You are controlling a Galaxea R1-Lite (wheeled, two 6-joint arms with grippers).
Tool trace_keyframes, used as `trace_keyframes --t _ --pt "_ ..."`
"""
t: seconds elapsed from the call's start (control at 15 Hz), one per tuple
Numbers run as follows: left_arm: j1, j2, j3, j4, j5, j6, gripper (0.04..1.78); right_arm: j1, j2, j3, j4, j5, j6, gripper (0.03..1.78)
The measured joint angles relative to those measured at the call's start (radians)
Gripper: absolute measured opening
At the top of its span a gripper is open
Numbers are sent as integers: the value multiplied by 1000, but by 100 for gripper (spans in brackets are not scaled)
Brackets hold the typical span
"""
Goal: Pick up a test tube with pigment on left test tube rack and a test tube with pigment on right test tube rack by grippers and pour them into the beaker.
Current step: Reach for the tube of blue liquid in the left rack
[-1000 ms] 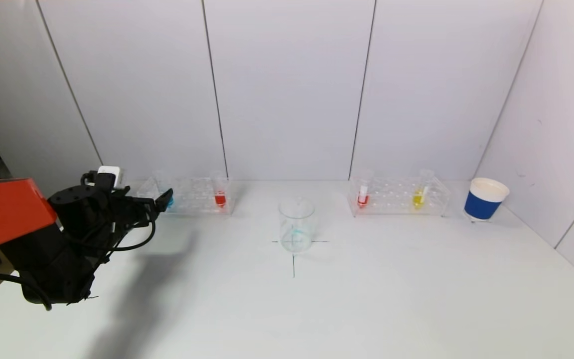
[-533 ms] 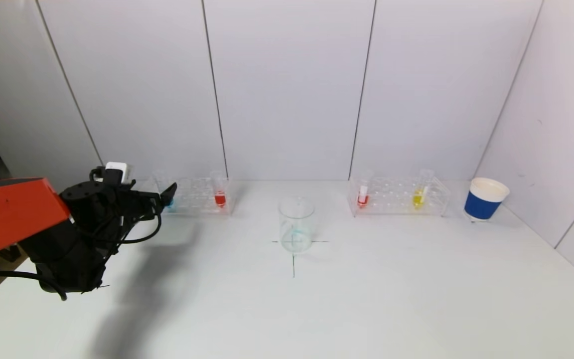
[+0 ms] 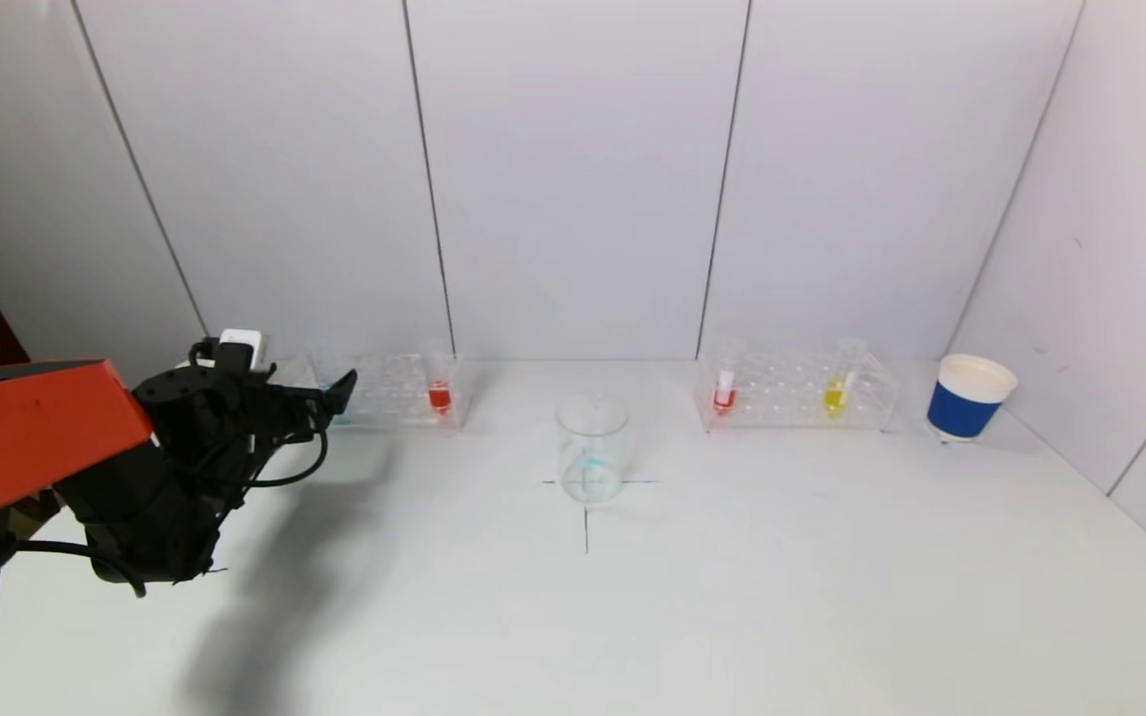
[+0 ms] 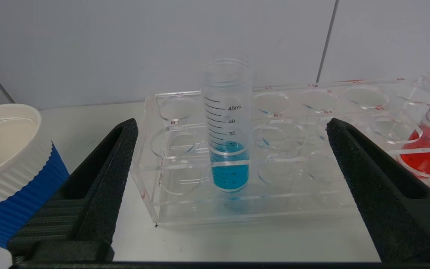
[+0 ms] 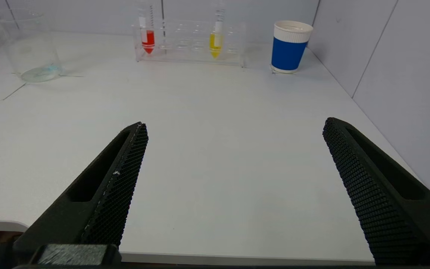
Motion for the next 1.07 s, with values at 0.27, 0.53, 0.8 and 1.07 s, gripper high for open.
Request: trace_keyframes --t 0.27,0.53,0.8,1.07 --pt "1 8 -25 0 3 0 176 0 0 0 0 0 0 171" --pt "4 25 -72 0 3 3 176 0 0 0 0 0 0 171" --pt "5 46 -114 0 3 6 176 0 0 0 0 0 0 171" --pt "6 74 -149 0 5 7 168 0 0 0 0 0 0 171"
